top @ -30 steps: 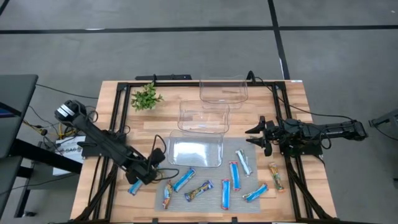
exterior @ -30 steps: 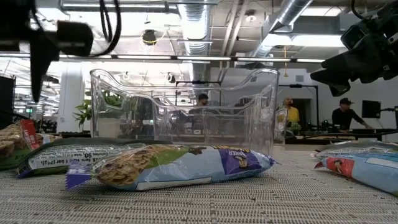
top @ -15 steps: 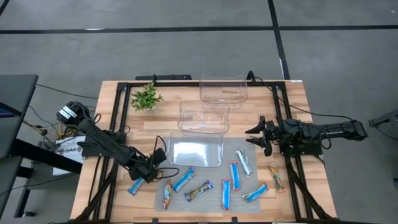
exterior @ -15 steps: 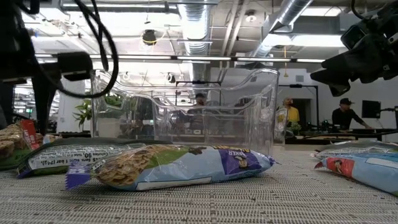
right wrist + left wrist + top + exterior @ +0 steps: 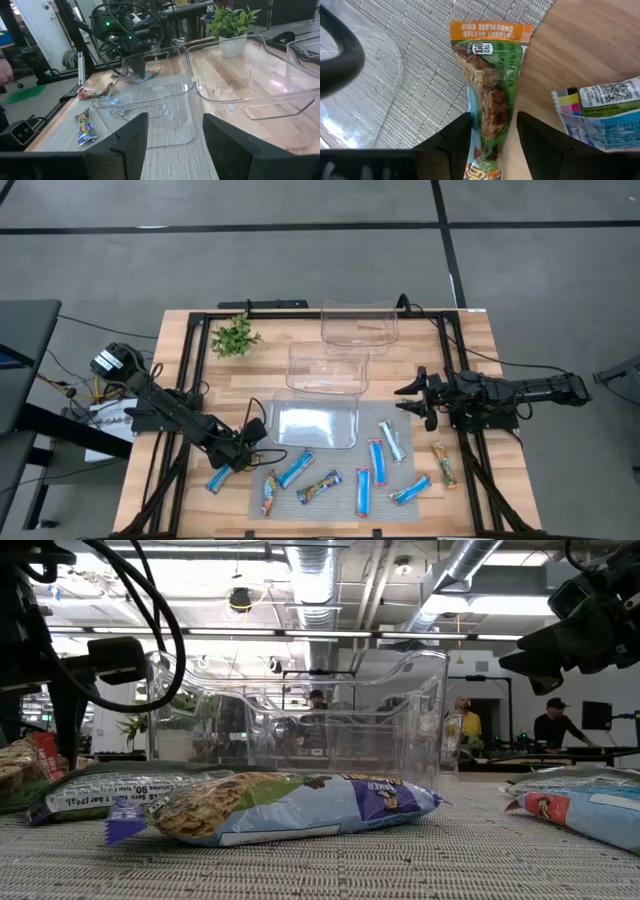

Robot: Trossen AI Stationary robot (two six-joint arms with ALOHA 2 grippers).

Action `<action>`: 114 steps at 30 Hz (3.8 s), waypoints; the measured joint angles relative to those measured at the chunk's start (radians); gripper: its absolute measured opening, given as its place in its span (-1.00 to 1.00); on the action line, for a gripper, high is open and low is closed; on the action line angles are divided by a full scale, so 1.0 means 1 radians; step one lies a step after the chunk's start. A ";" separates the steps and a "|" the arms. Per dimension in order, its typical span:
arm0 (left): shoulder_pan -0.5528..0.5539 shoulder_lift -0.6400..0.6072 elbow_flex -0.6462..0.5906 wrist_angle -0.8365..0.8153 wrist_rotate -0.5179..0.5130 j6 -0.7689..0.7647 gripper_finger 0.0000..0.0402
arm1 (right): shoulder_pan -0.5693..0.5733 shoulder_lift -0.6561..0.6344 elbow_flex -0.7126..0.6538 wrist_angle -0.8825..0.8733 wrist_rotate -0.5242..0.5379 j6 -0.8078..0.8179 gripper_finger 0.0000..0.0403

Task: Pick and place Granola Bars by type
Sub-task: Put the yellow granola bar into the top transparent bin

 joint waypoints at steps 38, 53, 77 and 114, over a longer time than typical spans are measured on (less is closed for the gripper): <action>-0.005 -0.411 0.190 -0.180 -0.056 -0.657 -0.81 | 0.000 0.000 0.000 0.000 0.000 0.000 -0.09; 0.043 -0.583 0.194 0.037 -0.369 -0.839 -0.81 | 0.000 0.000 0.000 0.000 0.000 0.000 -0.09; 0.751 -0.069 0.661 0.241 -0.057 -0.562 -0.81 | 0.000 0.000 0.000 0.000 0.000 0.000 -0.09; 0.962 0.554 1.089 0.262 0.006 -0.287 -0.81 | 0.000 0.000 0.000 0.000 0.000 0.000 -0.09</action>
